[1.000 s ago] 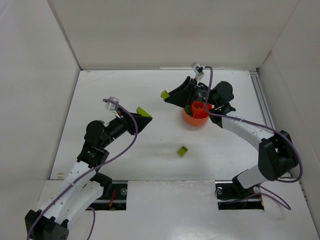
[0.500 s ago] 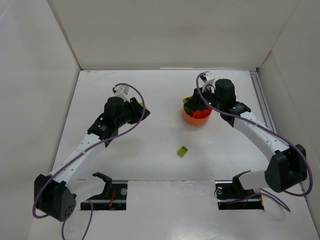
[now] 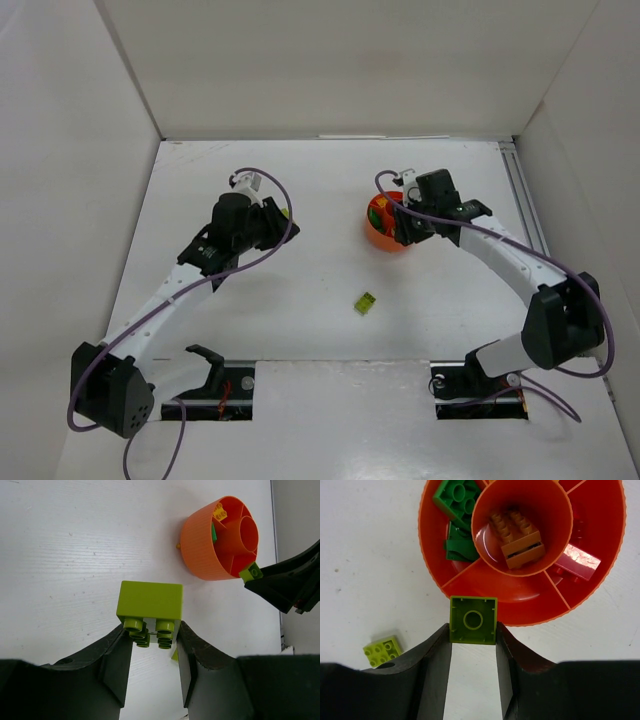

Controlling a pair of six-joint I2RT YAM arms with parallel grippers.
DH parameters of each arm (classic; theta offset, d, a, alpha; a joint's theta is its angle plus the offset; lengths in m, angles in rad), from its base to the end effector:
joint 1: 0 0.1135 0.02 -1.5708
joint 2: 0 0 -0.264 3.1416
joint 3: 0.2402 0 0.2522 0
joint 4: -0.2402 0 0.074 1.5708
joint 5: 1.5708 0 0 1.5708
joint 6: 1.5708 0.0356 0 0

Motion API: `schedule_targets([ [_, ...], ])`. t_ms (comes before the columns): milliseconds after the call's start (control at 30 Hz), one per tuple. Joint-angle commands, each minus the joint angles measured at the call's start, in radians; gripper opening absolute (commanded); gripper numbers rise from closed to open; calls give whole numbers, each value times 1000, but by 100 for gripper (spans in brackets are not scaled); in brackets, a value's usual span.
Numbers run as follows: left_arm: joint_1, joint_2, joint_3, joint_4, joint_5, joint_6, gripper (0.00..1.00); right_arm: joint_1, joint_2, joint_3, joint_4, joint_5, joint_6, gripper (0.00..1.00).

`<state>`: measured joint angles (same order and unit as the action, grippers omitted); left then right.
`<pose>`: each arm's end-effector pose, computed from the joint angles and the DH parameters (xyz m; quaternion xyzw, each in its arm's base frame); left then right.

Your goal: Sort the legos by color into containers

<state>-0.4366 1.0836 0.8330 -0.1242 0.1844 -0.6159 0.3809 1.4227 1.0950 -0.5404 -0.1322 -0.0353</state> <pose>0.2238 -0.1116 0.3043 -0.0220 0.8243 -0.3474 0.4465 0.2795 0.1170 0.2692 -0.2158 0.9120 0.1201 0.3276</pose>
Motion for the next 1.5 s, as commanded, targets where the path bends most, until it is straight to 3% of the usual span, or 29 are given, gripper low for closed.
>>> schedule_targets([
  [0, 1, -4, 43, 21, 13, 24, 0, 9, 16, 75, -35, 28, -49, 0],
  [1233, 1, 24, 43, 70, 84, 33, 0, 9, 145, 209, -104, 98, -87, 11],
  [1467, 1, 24, 43, 70, 93, 33, 0, 9, 156, 220, -104, 117, -52, 29],
])
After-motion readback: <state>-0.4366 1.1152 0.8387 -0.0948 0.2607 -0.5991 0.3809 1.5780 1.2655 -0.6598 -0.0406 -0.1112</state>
